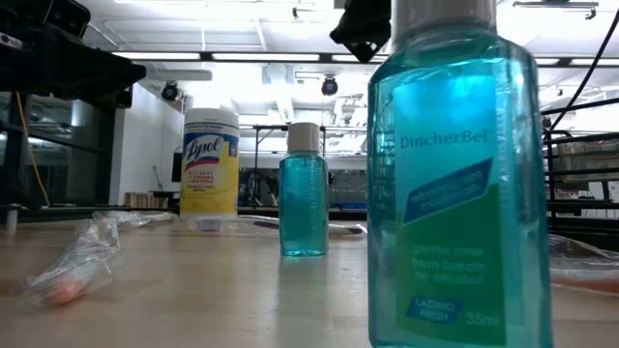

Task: Pick & Place toothbrushing station
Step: Put the top blue mouthwash into the wire organizer

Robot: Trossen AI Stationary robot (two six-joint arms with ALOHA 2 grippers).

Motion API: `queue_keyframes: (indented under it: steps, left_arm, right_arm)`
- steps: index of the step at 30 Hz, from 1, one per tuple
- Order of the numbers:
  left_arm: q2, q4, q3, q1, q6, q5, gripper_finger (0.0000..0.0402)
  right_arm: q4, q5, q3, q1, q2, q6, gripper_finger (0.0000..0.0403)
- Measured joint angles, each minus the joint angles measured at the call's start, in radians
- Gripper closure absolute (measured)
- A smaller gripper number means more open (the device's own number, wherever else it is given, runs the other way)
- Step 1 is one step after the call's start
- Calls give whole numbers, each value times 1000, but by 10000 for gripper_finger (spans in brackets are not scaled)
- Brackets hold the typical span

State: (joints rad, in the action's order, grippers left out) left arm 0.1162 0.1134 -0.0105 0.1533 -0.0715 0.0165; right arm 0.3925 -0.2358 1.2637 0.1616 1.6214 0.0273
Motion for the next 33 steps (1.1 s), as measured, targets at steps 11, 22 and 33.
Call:
queue_keyframes:
  steps: [11, 22, 33]
  left_arm:
    - [1, 6, 0, 0, 0, 0, 299]
    - [19, 29, 0, 0, 0, -1, 299]
    - [22, 39, 0, 0, 0, 0, 299]
  right_arm:
    - [252, -2, 230, -4, 134, -63, 336]
    - [391, -2, 442, 9, 311, -144, 336]
    - [605, 1, 687, -7, 457, -189, 336]
